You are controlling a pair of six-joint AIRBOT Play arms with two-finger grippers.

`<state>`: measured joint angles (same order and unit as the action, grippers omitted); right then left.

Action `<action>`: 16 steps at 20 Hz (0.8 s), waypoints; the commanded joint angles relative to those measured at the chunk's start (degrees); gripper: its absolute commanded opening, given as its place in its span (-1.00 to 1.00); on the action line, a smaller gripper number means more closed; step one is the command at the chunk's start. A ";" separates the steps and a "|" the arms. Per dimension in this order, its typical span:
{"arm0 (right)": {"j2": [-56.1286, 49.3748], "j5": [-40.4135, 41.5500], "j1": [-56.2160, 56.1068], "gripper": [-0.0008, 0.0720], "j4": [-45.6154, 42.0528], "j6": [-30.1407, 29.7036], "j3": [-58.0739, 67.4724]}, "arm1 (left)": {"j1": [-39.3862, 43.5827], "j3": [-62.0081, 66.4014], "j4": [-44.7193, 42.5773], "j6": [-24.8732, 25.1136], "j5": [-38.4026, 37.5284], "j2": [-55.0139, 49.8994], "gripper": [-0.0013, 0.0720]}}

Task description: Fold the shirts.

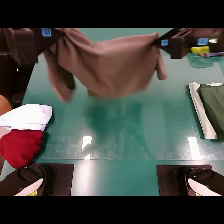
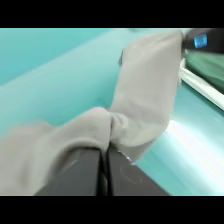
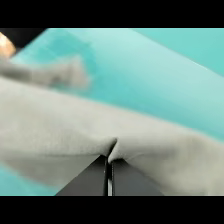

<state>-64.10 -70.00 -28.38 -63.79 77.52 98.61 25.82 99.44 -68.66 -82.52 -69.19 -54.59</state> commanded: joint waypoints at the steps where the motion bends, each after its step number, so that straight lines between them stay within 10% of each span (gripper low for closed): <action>1: 1.44 -9.33 -2.12 -0.94 -6.40 3.82 1.31 | 1.68 -3.63 0.94 -0.04 -4.79 -0.33 -0.88; 5: -4.39 -14.51 -4.00 -0.94 -6.51 4.55 -4.37 | 1.66 -17.57 -4.39 -0.02 -4.42 -2.29 -0.88; 16: -26.05 3.15 -0.20 -0.94 -6.23 6.25 -15.96 | 1.62 -31.12 -18.53 -3.23 15.82 -20.55 -0.88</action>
<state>-85.69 -69.49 -29.06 -70.06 82.96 82.50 27.44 69.30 -84.64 -84.49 -58.37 -71.11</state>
